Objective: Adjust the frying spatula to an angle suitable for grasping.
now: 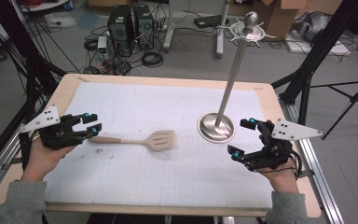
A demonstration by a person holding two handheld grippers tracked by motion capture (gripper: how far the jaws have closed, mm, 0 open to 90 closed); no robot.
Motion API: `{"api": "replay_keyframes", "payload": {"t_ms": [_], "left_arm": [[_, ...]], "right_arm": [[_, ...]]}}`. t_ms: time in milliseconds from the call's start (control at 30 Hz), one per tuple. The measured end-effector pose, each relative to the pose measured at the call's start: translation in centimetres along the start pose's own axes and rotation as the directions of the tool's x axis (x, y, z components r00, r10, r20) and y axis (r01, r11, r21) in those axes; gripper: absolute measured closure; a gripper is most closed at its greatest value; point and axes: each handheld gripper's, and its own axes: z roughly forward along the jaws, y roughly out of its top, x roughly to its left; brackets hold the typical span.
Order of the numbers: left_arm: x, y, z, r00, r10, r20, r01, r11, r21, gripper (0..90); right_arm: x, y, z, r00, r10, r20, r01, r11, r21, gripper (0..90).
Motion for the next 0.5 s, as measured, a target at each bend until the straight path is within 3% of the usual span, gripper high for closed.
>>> {"api": "replay_keyframes", "payload": {"t_ms": [33,233,500], "left_arm": [[0.0,-0.3,0.3,0.9999,0.005,-0.009,-0.005,0.9997,0.023,64.1],[0.0,-1.2,0.7,0.9997,0.004,-0.026,-0.003,0.9991,0.043,82.7],[0.3,-2.5,1.3,0.9999,0.001,-0.014,0.000,0.9970,0.077,89.5]], "right_arm": [[0.1,0.0,0.0,1.0000,0.006,-0.001,-0.006,1.000,0.008,5.0],[0.2,-0.1,0.2,1.0000,0.004,-0.005,-0.004,1.000,0.017,5.0],[0.1,-0.4,0.7,0.9999,0.005,-0.012,-0.004,0.999,0.042,5.0]]}}
